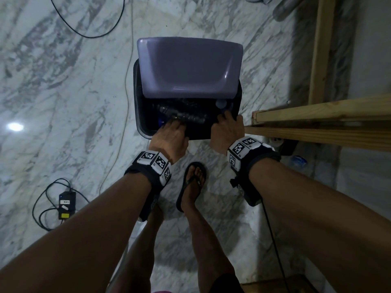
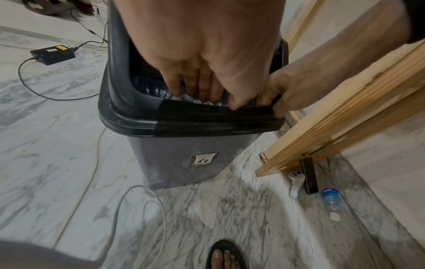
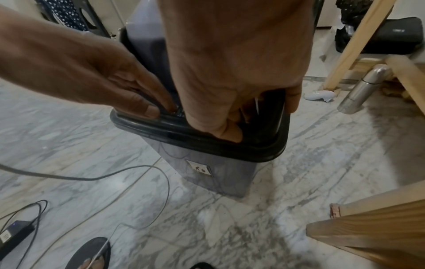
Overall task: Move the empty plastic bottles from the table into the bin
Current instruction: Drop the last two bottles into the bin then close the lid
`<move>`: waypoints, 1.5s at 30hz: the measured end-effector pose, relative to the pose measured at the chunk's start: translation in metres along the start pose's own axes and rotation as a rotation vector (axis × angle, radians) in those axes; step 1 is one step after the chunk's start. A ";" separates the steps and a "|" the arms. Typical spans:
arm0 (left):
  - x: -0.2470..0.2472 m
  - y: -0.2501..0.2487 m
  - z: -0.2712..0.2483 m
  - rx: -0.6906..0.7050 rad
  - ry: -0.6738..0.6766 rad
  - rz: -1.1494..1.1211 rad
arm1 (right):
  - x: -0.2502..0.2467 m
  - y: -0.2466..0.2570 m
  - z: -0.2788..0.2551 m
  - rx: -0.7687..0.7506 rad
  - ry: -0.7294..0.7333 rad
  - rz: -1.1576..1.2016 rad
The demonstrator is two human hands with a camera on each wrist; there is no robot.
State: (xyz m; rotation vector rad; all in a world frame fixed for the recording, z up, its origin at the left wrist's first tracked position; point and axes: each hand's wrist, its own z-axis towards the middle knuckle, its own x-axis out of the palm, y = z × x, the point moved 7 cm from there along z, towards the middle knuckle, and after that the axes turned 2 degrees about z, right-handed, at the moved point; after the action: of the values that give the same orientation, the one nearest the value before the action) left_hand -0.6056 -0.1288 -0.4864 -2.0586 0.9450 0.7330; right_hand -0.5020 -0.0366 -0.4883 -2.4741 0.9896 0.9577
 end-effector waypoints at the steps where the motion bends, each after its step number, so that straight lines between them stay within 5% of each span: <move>1: -0.001 0.001 -0.001 -0.001 -0.002 0.001 | -0.001 0.000 0.000 -0.004 -0.016 0.002; 11: -0.043 0.010 -0.028 0.013 -0.052 0.023 | -0.055 0.005 -0.040 -0.113 -0.417 0.106; 16: -0.085 0.026 -0.038 -0.090 -0.161 0.048 | -0.109 0.011 -0.042 -0.163 -0.571 0.089; 21: -0.119 0.027 -0.040 -0.101 -0.343 0.126 | -0.128 0.013 -0.021 -0.140 -0.462 0.073; 28: -0.125 0.024 -0.004 -0.009 -0.267 0.255 | -0.113 0.010 -0.004 -0.087 -0.370 0.029; 45: -0.110 0.038 0.018 -0.081 -0.100 0.149 | -0.106 -0.005 0.017 -0.182 -0.270 0.047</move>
State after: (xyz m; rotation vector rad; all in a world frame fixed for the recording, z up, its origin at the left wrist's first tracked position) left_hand -0.7014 -0.0895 -0.4308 -2.0158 1.0348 0.9591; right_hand -0.5634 0.0278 -0.4278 -2.3849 0.9090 1.4094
